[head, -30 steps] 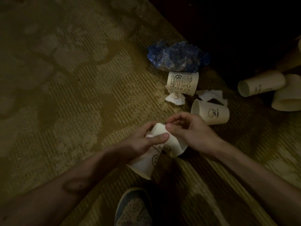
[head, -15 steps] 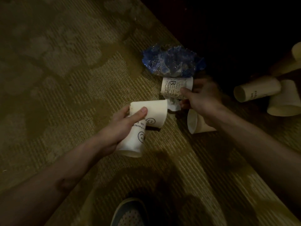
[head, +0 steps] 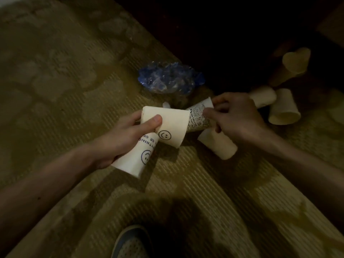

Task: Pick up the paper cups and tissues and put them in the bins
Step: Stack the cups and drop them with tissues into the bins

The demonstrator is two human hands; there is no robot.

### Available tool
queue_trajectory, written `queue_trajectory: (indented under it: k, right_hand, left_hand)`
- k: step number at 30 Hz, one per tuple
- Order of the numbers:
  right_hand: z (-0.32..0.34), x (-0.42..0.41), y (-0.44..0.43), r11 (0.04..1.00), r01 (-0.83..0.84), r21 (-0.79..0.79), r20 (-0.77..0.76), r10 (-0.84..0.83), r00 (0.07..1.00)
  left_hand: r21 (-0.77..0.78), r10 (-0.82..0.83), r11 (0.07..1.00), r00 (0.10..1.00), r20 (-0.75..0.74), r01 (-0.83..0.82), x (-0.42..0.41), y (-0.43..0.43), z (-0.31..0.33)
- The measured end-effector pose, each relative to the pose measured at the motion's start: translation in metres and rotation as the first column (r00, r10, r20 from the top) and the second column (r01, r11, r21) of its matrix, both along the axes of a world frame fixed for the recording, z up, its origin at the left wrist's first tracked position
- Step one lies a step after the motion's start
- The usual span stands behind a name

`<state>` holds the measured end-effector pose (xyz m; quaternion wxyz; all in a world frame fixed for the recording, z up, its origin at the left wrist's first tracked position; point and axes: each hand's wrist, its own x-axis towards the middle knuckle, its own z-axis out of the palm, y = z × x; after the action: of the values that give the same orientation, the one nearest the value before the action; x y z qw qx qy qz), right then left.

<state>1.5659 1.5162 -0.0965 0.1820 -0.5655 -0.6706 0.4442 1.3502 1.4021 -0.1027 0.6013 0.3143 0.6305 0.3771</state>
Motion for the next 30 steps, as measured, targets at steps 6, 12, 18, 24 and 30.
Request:
queue_trajectory:
  k: [6,12,18,24,30]
  right_hand:
    - [0.064,0.109,-0.013,0.988,0.043,0.150,0.101,-0.059,0.993]
    - [0.157,0.250,-0.046,0.897,0.157,0.413,0.166,-0.244,0.956]
    - [0.208,0.376,-0.094,0.542,0.399,0.740,0.058,-0.642,0.765]
    - [0.170,0.450,-0.104,0.643,0.414,0.645,0.379,-0.739,0.558]
    - [0.146,0.467,-0.102,0.722,0.287,0.630,0.442,-0.637,0.632]
  left_hand:
    - [0.170,-0.251,0.949,0.963,-0.100,0.265,0.075,0.030,0.038]
    - [0.336,-0.489,0.805,0.868,-0.091,0.489,0.182,0.076,0.070]
    - [0.434,-0.602,0.666,0.781,-0.169,0.607,0.263,0.107,0.078]
    - [0.398,-0.630,0.563,0.687,-0.360,0.725,0.300,0.134,0.100]
    - [0.337,-0.663,0.558,0.652,-0.367,0.758,0.328,0.137,0.125]
